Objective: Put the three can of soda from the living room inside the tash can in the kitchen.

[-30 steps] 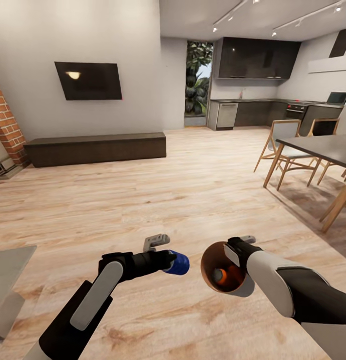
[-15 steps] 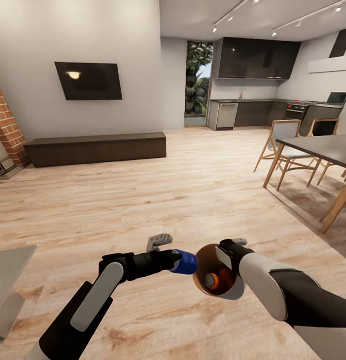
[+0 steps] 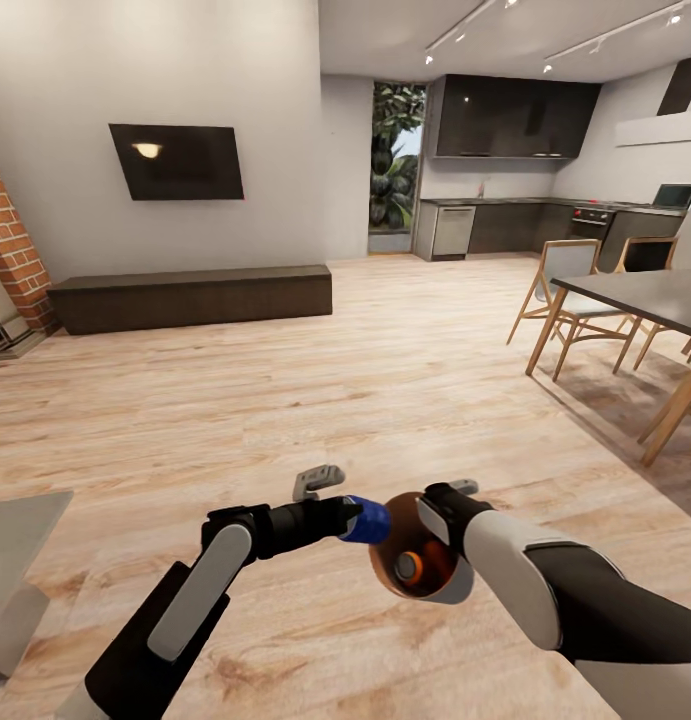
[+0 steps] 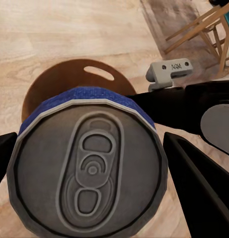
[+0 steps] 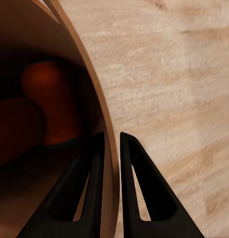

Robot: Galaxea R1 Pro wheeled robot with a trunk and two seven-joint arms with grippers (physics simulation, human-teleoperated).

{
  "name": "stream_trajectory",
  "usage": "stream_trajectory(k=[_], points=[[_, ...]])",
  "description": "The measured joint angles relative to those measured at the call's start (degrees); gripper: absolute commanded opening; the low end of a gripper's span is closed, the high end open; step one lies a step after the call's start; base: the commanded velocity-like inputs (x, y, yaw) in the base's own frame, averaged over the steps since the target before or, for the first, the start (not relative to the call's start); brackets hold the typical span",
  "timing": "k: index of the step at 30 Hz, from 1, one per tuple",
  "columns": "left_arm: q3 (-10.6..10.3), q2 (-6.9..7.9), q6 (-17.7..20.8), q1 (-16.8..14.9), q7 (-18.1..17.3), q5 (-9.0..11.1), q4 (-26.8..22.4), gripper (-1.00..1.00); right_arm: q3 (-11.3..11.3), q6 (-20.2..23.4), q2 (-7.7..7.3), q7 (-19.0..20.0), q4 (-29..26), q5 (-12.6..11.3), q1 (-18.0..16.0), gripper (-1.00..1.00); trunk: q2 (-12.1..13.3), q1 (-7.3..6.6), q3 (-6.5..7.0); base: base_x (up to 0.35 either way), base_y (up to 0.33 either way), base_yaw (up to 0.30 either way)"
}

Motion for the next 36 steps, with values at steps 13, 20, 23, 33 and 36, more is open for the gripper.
stream_trajectory(k=[13,20,23,33,36], points=[[-0.04,-3.08,-3.17,-0.14,0.12,-3.30,5.15,-1.00,0.44,0.08,0.97,0.32,-0.12,0.21,0.00,-1.00,0.00,0.00,0.00,0.000,0.000,0.000],[-0.15,-4.36,-3.35,-0.21,-0.18,-3.56,6.90,-1.00,0.58,0.10,1.39,0.31,-0.08,0.24,0.00,-1.00,0.00,0.00,0.00,0.000,0.000,0.000],[-0.19,-5.29,-3.34,-0.23,-0.40,-4.01,8.51,-1.00,0.31,0.05,1.51,0.34,-0.07,0.11,0.00,-1.00,0.00,0.00,0.00,0.000,0.000,0.000],[-0.31,-6.57,-4.63,-0.25,-0.56,-5.31,11.82,-1.00,0.41,0.06,1.71,0.36,-0.07,0.11,0.00,-1.00,0.00,0.00,0.00,0.000,0.000,0.000],[-1.10,-6.78,-5.43,-0.24,-0.59,-5.26,12.51,-1.00,0.63,0.16,2.01,0.43,-0.06,0.23,0.00,-1.00,0.00,0.00,0.00,0.000,0.000,0.000]])
